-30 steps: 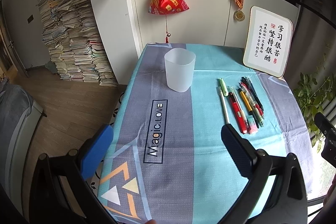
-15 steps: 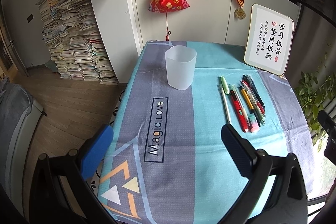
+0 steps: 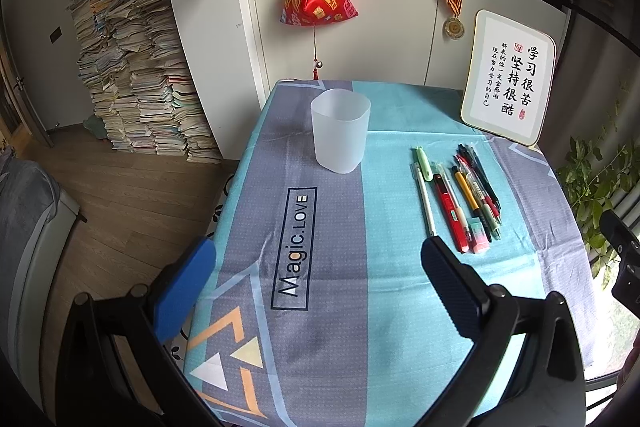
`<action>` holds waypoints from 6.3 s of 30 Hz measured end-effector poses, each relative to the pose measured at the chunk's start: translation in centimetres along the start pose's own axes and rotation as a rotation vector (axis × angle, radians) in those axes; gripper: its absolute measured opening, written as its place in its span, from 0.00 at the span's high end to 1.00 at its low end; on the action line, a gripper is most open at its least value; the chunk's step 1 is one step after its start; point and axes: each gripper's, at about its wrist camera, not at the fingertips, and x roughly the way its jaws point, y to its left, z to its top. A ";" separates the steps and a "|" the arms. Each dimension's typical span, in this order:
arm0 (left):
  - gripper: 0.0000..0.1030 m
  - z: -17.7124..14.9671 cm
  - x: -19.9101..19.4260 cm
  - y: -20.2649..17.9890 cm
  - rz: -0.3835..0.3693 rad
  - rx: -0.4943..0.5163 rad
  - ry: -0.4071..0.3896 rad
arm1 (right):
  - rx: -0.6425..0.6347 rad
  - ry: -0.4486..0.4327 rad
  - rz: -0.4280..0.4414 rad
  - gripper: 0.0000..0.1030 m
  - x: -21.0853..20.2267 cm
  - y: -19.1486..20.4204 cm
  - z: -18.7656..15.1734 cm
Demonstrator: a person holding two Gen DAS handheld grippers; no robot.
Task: Organize stationery
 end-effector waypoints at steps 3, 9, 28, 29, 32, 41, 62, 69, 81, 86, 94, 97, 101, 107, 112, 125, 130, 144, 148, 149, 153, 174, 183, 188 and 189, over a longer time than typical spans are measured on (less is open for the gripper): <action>0.01 0.0 0.0 0.0 0.000 0.001 0.000 | -0.005 -0.001 -0.003 0.00 0.0 0.1 0.0; 0.01 0.0 0.1 -0.1 -0.006 -0.001 0.007 | -0.007 -0.007 -0.004 0.00 0.0 0.0 0.0; 0.01 0.0 0.2 -0.4 -0.007 0.005 0.007 | 0.004 0.006 0.013 0.00 0.7 -0.3 -0.1; 0.01 0.0 0.4 -0.4 -0.006 0.003 0.009 | 0.002 0.005 0.016 0.00 0.9 -0.3 -0.1; 0.01 -0.1 1.6 -0.6 -0.018 -0.015 0.021 | 0.004 0.012 0.035 0.00 2.2 -0.6 0.1; 0.03 -0.4 8.2 -4.1 -0.036 0.002 0.102 | 0.011 0.111 0.208 0.00 11.2 -1.3 0.9; 0.11 -0.2 16.4 -8.2 -0.092 -0.004 0.219 | 0.058 0.315 0.292 0.06 26.2 0.3 5.5; 0.23 0.3 17.3 -8.6 -0.107 0.000 0.232 | 0.085 0.380 0.305 0.32 28.3 0.5 5.5; 0.51 0.6 17.0 -10.1 -0.106 0.060 0.220 | 0.056 0.394 0.326 0.57 29.0 1.7 6.1; 0.63 0.6 16.8 -10.1 -0.121 0.064 0.232 | 0.028 0.395 0.310 0.69 28.8 3.3 6.6; 0.93 0.9 16.9 -8.9 -0.175 0.007 0.253 | -0.006 0.371 0.335 0.99 28.7 4.6 6.4; 0.94 0.8 16.8 -8.5 -0.189 -0.009 0.253 | 0.027 0.374 0.339 0.99 29.0 3.7 6.3; 0.95 0.7 16.7 -8.4 -0.195 -0.012 0.251 | 0.020 0.363 0.332 0.99 28.6 2.8 6.2; 0.95 0.7 16.7 -8.3 -0.202 -0.014 0.255 | 0.041 0.404 0.370 0.99 29.4 2.7 6.2; 0.95 0.7 16.7 -8.4 -0.199 -0.002 0.255 | 0.010 0.409 0.339 0.99 29.8 3.5 6.5; 0.94 0.7 16.7 -8.6 -0.198 0.007 0.254 | -0.056 0.406 0.253 0.94 30.6 4.8 6.7; 0.95 0.7 16.7 -8.1 -0.224 -0.015 0.258 | -0.044 0.376 0.251 0.94 30.1 4.9 6.7; 0.95 0.8 14.3 -6.7 -0.266 -0.026 0.220 | -0.045 0.307 0.267 0.94 25.9 4.0 8.2; 0.95 1.3 12.9 -6.1 -0.277 -0.027 0.191 | -0.057 0.283 0.269 0.94 24.4 4.1 8.9; 0.95 1.5 12.6 -5.9 -0.284 -0.029 0.188 | -0.057 0.280 0.272 0.94 24.2 4.3 9.1; 0.95 2.4 11.2 -5.3 -0.305 -0.034 0.172 | -0.058 0.264 0.277 0.94 22.8 4.3 9.7; 0.95 7.5 4.9 0.0 -0.292 -0.064 0.033 | -0.084 0.166 0.463 0.94 15.2 10.2 13.2; 0.95 12.3 3.7 1.7 -0.228 -0.034 -0.037 | -0.079 0.137 0.489 0.94 13.9 11.3 14.0; 0.95 13.4 4.8 2.2 -0.210 -0.042 -0.036 | -0.072 0.131 0.494 0.94 13.9 11.5 14.3; 0.95 13.5 5.1 2.3 -0.207 -0.045 -0.031 | -0.073 0.130 0.493 0.94 13.8 11.5 14.3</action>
